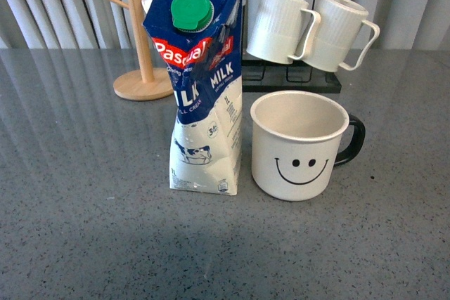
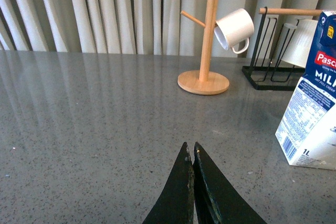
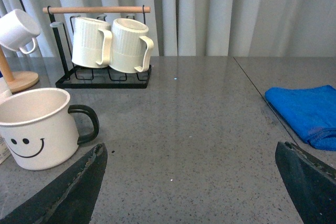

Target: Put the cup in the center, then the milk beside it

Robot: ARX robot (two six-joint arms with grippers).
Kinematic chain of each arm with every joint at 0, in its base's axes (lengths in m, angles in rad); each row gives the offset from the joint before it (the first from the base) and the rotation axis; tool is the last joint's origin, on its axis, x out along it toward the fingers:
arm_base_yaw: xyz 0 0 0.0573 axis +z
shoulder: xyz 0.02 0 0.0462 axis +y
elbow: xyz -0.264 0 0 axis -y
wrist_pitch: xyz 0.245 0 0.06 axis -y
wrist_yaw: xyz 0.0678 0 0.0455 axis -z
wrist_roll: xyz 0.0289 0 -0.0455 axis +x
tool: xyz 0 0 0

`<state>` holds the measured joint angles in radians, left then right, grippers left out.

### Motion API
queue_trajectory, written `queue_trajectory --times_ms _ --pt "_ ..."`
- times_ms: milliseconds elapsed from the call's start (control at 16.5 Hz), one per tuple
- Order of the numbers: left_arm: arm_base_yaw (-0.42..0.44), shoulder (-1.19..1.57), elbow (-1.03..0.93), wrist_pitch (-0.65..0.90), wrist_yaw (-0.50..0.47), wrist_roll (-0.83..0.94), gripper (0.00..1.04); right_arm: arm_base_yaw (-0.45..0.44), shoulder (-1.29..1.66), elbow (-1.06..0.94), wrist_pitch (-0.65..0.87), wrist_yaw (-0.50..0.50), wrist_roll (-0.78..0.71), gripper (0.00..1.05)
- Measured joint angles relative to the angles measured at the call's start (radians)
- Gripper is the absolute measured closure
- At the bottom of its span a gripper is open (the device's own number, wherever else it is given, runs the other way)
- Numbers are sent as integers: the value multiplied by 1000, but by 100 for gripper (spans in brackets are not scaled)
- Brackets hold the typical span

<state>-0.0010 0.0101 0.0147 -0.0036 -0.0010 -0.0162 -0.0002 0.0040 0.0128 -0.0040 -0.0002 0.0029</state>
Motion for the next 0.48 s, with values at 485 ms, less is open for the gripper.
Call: queue_trajectory --times_ms 485 --pt "0 0 0 0 1 0 92 0 0 0 0 0 0 7"
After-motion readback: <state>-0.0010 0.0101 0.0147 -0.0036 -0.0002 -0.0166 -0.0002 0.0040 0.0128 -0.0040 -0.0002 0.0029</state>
